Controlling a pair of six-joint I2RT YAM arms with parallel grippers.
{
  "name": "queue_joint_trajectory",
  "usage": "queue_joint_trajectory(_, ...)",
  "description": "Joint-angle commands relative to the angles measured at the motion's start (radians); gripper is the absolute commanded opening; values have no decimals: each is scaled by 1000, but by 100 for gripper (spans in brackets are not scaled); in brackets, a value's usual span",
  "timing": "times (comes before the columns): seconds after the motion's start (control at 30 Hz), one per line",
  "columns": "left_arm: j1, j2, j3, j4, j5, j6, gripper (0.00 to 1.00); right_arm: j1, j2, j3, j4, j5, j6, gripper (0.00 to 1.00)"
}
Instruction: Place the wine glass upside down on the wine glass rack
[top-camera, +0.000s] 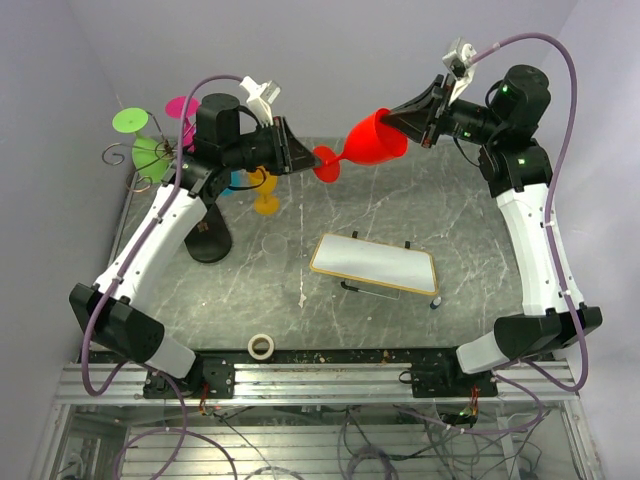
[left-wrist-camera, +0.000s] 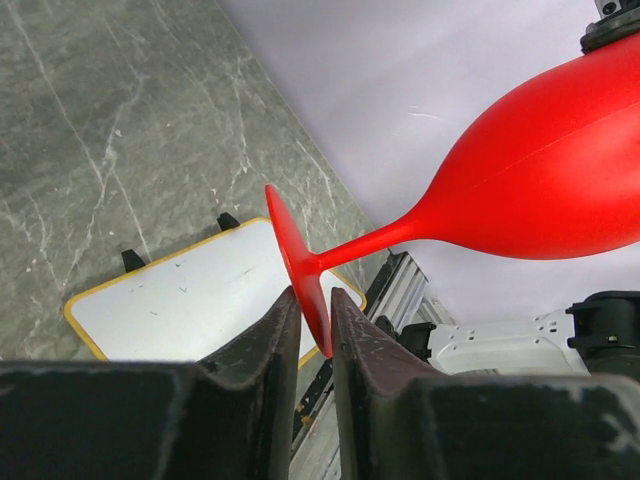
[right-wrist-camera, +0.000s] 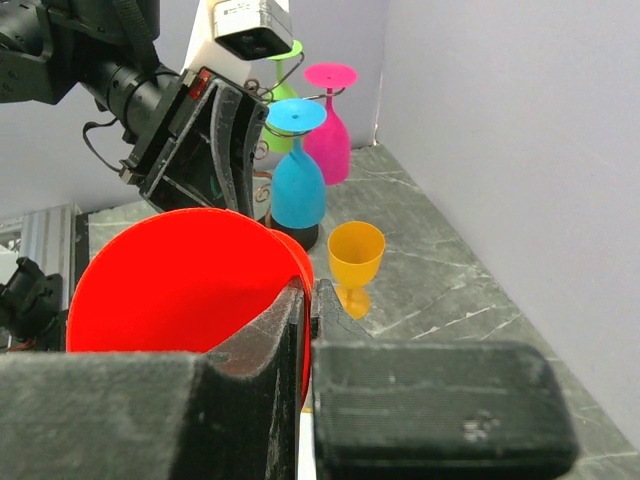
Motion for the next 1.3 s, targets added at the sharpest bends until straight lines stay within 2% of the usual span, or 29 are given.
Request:
queue_joint_trajectory(0.0, -9, 7, -4, 59, 56, -40, 24, -1, -23, -11, 33, -20, 19, 0)
queue_joint_trajectory(0.17, -6, 0, -15, 76, 67, -49, 7, -3, -32, -26, 37, -25, 15, 0)
queue_joint_trajectory(0.23, 0, -6, -21, 86, 74, -55, 7, -6, -36, -31, 35, -30, 8, 2)
queue_joint_trajectory(0.47, 70, -50, -38, 114, 101, -67, 7, -31, -57, -39, -1, -50, -54, 35)
queue_joint_trajectory(0.67, 140, -112, -14, 70, 94, 22, 7, -61, -83, -37, -26, -63, -88, 61)
queue_joint_trajectory(0.87, 235, -188, 7, 12, 81, 107, 7, -91, -126, -47, -61, -58, -125, 66)
queue_joint_trajectory(0.93, 264, -216, 28, -25, 55, 166, 7, -96, -148, -69, -79, -22, -161, 66)
queue_joint_trajectory(1.13, 329, -324, 122, -236, -142, 518, 7, -94, -182, -177, -136, 229, -310, 67)
queue_joint_trajectory(1.27, 380, -408, 146, -359, -323, 784, 7, -95, -230, -327, -136, 258, -377, 67)
